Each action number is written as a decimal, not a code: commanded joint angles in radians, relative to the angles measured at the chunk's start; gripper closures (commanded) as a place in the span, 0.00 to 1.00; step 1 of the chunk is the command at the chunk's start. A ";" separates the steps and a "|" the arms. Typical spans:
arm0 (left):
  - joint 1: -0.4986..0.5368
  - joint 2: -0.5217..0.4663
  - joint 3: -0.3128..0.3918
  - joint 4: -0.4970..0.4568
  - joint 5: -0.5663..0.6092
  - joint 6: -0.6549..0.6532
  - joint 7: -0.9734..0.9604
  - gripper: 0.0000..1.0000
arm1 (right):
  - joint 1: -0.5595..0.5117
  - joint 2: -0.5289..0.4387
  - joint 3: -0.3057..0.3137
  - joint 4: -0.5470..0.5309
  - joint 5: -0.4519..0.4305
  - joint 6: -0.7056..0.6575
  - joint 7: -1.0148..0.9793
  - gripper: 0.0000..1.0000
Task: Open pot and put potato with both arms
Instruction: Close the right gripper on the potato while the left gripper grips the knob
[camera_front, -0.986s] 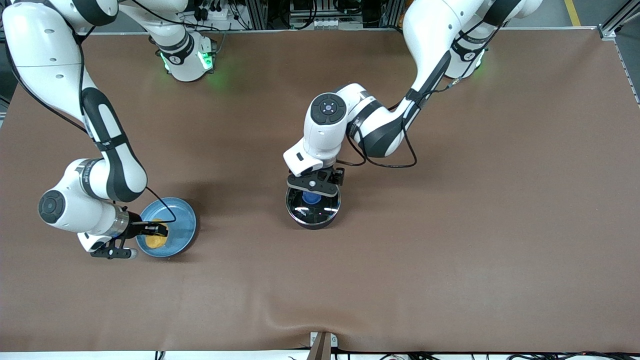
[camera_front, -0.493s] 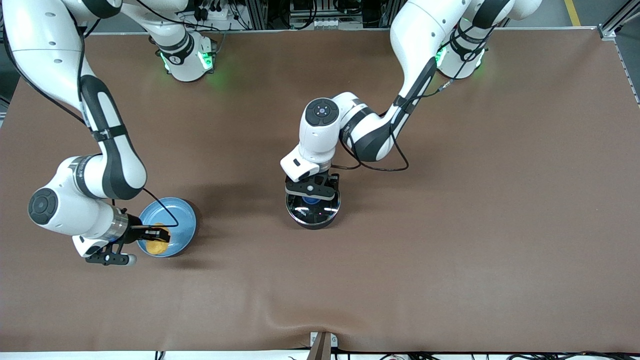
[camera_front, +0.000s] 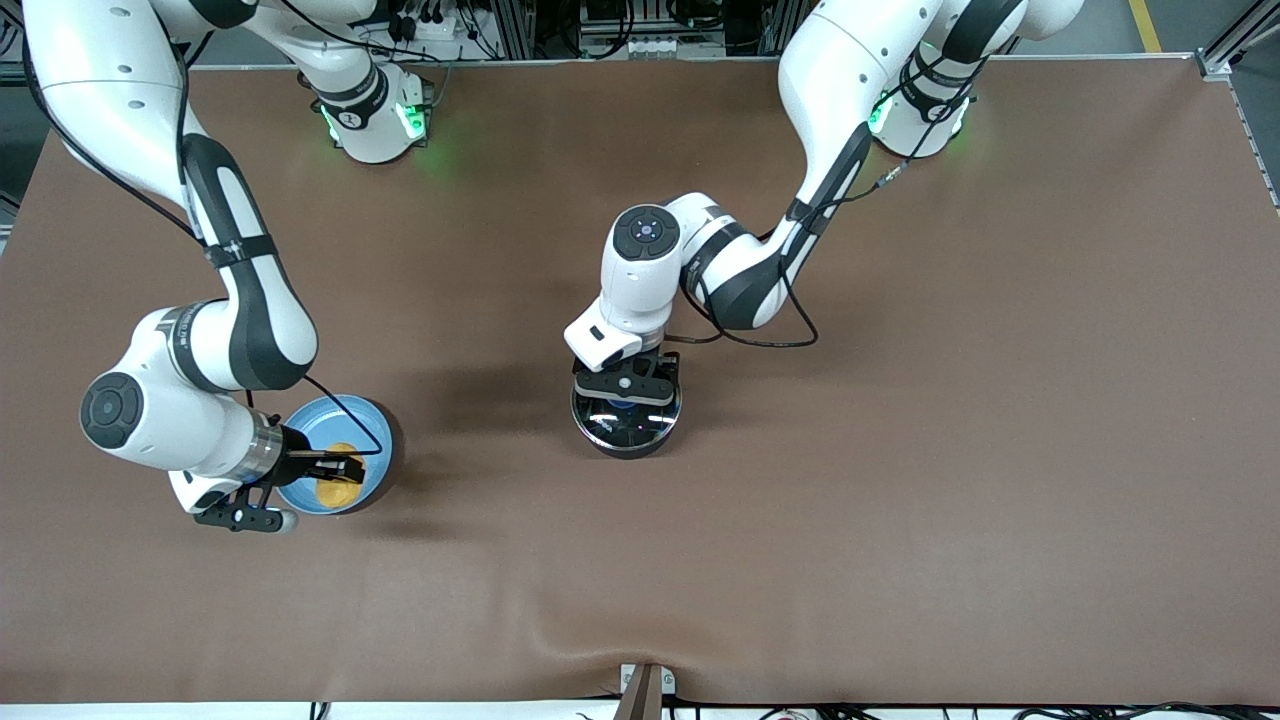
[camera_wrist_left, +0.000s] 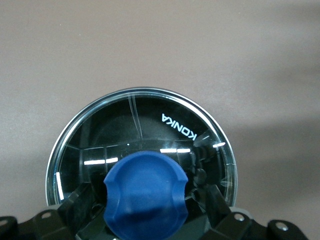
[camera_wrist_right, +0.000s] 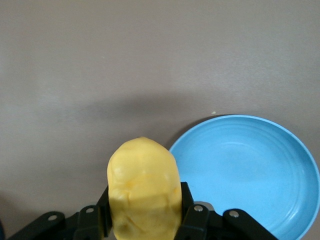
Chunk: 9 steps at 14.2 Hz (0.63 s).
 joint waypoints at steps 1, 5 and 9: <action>-0.012 0.020 0.011 0.029 0.030 0.008 -0.037 0.00 | 0.033 -0.028 -0.005 0.008 0.020 -0.024 0.039 1.00; -0.012 0.019 0.011 0.027 0.028 0.008 -0.071 0.39 | 0.063 -0.041 -0.005 0.018 0.022 -0.025 0.085 1.00; -0.010 0.005 0.011 0.027 0.027 0.004 -0.091 0.64 | 0.091 -0.054 -0.001 0.023 0.023 -0.026 0.116 1.00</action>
